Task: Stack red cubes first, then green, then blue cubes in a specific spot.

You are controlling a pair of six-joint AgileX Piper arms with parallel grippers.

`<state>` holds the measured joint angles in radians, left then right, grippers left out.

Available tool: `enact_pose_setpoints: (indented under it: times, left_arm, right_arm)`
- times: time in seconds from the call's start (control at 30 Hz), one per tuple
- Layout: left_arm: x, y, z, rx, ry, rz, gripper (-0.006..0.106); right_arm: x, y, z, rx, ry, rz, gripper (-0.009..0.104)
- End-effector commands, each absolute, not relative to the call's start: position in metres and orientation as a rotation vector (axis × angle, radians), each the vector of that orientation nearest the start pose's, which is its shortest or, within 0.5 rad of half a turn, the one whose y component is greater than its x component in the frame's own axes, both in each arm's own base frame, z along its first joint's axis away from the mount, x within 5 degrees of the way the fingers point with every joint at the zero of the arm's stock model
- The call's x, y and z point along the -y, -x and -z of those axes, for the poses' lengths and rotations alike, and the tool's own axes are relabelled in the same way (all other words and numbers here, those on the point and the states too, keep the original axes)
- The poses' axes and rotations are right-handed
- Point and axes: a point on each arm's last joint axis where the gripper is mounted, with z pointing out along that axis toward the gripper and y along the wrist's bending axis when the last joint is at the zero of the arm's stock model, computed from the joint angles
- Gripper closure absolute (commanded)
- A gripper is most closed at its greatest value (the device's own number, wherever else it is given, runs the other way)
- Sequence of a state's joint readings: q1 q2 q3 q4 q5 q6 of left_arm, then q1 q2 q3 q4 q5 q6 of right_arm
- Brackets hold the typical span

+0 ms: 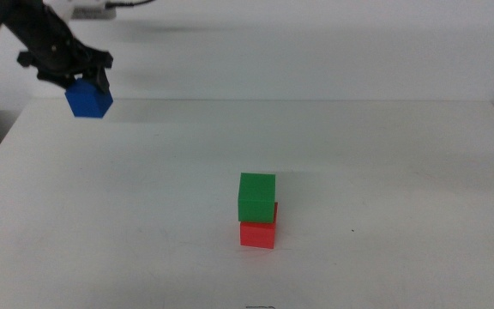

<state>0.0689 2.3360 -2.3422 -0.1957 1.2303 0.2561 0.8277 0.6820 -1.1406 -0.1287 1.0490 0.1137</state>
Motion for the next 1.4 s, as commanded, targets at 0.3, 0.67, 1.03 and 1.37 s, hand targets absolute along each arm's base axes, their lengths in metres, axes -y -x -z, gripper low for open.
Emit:
enact_pose_setpoints:
  times: [0.3,0.67,1.03,1.37]
  left_arm:
    - [0.026,-0.390,-0.369,-2.431,-0.081,0.155,0.100]
    - [0.153,-0.306,-0.382,-2.485,-0.140,0.098,0.100]
    - [0.239,-0.284,-0.352,-2.489,-0.207,0.231,0.100]
    - [0.257,-0.296,-0.331,-2.490,-0.179,0.269,0.100]
  right_arm:
    - [-0.057,-0.068,-0.448,-1.875,0.709,-0.422,0.022]
    - [-0.057,-0.068,-0.448,-1.876,0.709,-0.423,0.022]
    - [-0.057,-0.068,-0.448,-1.876,0.709,-0.423,0.022]
    - [-0.057,-0.068,-0.448,-1.876,0.709,-0.422,0.022]
